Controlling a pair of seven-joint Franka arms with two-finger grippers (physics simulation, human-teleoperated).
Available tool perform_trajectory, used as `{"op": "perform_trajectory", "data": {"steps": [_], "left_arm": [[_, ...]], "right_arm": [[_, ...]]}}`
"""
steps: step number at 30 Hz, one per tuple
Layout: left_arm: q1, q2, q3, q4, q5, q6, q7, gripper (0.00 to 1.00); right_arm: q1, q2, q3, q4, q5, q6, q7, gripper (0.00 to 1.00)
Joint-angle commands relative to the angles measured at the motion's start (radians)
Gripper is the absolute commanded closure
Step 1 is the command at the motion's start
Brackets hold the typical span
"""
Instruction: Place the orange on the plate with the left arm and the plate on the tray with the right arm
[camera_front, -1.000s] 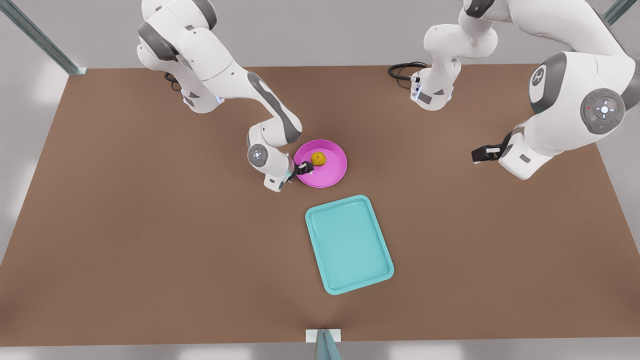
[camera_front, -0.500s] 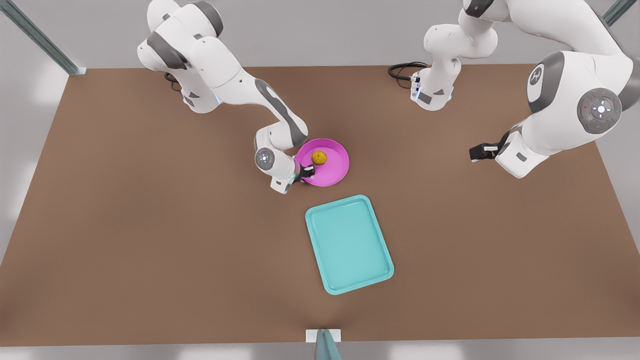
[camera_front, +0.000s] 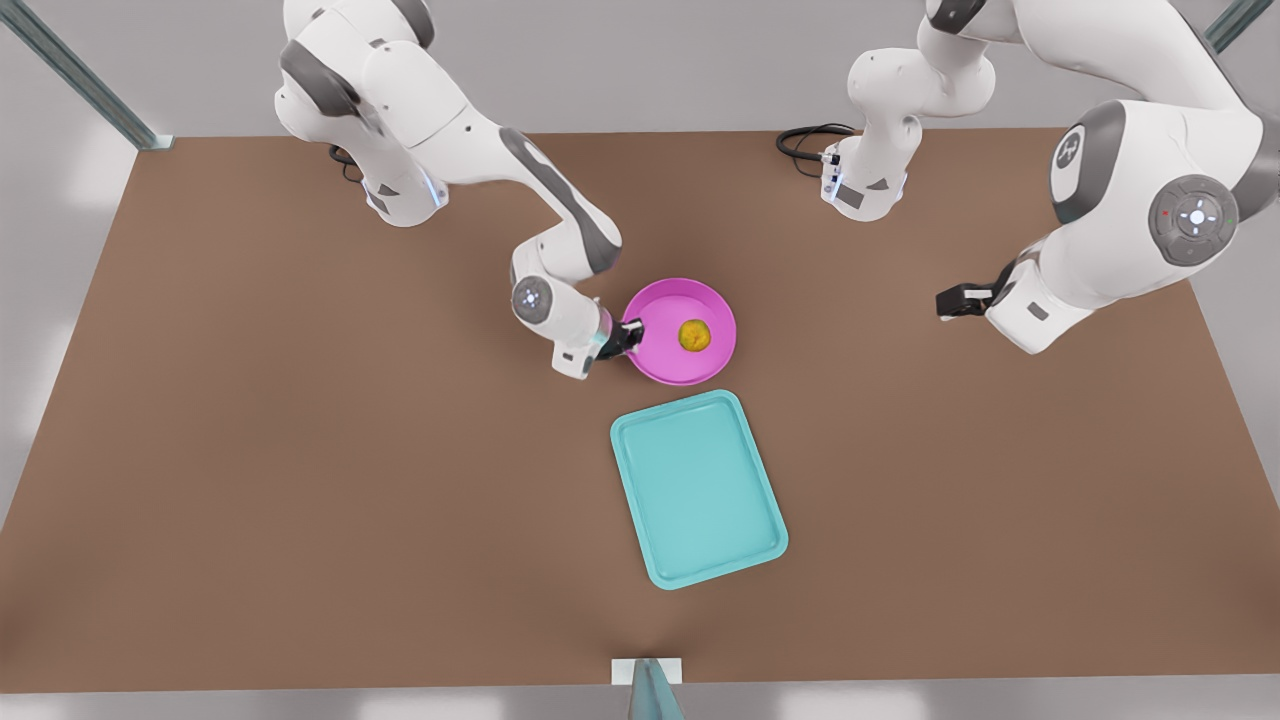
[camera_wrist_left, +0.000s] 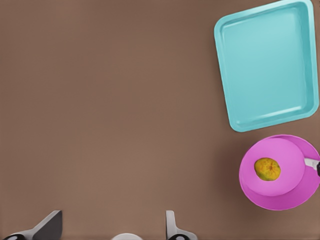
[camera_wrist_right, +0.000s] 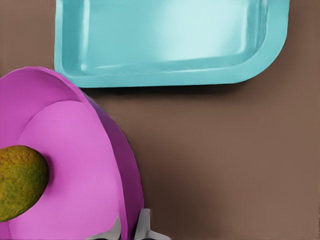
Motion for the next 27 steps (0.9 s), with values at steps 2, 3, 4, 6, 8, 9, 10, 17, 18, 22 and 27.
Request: {"op": "perform_trajectory", "data": {"steps": [2,3,4,6,8,9,10,17,18,22,27], "left_arm": [[0.0,-0.003,-0.002,0.002,0.001,-0.001,0.008,0.0],[0.0,-0.003,-0.002,0.002,0.001,-0.003,0.008,0.0],[0.0,-0.003,-0.003,0.002,0.001,-0.001,0.008,0.0],[0.0,-0.003,-0.003,0.002,0.001,-0.001,0.008,0.0],[0.0,-0.004,-0.002,0.002,0.001,-0.003,0.008,0.0],[0.0,-0.006,-0.002,0.002,0.001,-0.003,0.006,0.0],[0.0,-0.006,-0.002,0.002,0.001,-0.003,0.006,0.0],[-0.006,-0.006,-0.015,0.002,0.001,-0.01,0.002,0.0],[-0.006,-0.006,-0.015,0.002,0.001,-0.01,0.002,0.0],[-0.006,-0.003,-0.015,0.002,0.001,-0.01,0.002,0.0],[-0.007,-0.006,-0.015,0.002,0.001,-0.01,0.002,0.0]], "right_arm": [[-0.036,-0.021,0.0,0.043,-0.004,-0.014,0.045,0.79],[-0.07,-0.013,-0.001,0.083,-0.004,-0.014,0.047,0.79],[-0.1,-0.005,-0.001,0.115,-0.003,-0.014,0.047,0.79],[-0.159,0.013,-0.004,0.162,-0.003,-0.014,0.048,0.79],[-0.19,0.053,-0.013,0.227,0.002,-0.014,0.048,0.79],[-0.2,0.079,-0.027,0.256,0.002,-0.013,0.048,0.79],[-0.208,0.088,-0.038,0.271,0.002,-0.013,0.048,0.79],[-0.214,0.367,-0.066,0.626,-0.007,-0.007,0.122,0.79],[-0.214,0.403,-0.064,0.661,-0.007,-0.007,0.12,0.79],[-0.193,0.441,-0.064,0.684,-0.007,0.0,0.122,0.79],[-0.162,0.487,-0.062,0.756,-0.007,0.007,0.146,0.79]]}}
